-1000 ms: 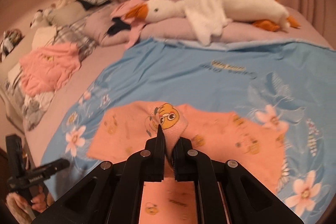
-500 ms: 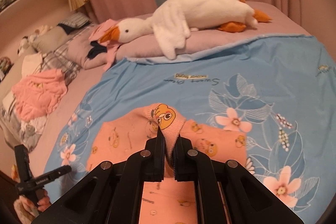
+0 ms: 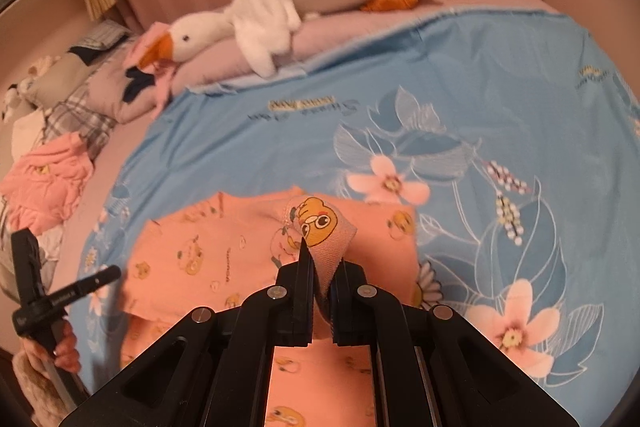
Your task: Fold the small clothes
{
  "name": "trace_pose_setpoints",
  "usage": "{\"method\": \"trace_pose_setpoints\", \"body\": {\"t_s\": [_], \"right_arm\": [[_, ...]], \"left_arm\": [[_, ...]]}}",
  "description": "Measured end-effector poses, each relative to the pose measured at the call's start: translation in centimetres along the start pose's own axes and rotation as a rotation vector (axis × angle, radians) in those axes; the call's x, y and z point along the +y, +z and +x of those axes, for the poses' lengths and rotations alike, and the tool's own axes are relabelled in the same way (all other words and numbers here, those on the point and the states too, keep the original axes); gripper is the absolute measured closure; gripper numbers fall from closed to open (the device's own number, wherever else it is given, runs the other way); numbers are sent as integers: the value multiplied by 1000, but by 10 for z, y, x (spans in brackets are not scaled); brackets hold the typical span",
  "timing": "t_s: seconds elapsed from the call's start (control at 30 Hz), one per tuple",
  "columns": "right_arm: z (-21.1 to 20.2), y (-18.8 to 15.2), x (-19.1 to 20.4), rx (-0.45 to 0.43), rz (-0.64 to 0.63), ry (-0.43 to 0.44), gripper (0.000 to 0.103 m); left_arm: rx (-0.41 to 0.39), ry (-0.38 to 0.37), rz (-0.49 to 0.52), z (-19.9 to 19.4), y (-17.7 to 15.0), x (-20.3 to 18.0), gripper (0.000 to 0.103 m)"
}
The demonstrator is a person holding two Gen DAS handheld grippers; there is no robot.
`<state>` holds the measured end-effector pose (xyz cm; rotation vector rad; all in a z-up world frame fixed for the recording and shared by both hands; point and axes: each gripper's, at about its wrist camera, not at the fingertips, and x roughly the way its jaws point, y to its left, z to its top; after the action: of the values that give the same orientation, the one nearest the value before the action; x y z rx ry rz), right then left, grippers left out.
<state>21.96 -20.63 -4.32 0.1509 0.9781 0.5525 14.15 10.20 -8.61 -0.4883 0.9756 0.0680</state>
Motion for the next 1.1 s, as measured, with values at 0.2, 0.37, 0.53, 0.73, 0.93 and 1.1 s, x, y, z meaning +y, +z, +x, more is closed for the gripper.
{"method": "trace_pose_setpoints", "body": {"t_s": [0.2, 0.37, 0.53, 0.73, 0.93, 1.1], "right_arm": [[16, -10, -15, 35, 35, -14, 96], [30, -20, -25, 76, 60, -35, 96], [39, -25, -33, 115, 82, -46, 96], [48, -29, -38, 145, 92, -66, 96], [52, -32, -48, 144, 128, -70, 96], [45, -32, -52, 126, 153, -77, 83]], "left_arm": [[26, 27, 16, 13, -1, -1, 73], [46, 55, 36, 20, -2, -1, 73], [63, 96, 38, 31, -5, 1, 70], [63, 115, 42, 39, -7, 3, 68], [38, 110, 53, 39, -11, 4, 68], [36, 94, 40, 39, -11, 7, 67]]}}
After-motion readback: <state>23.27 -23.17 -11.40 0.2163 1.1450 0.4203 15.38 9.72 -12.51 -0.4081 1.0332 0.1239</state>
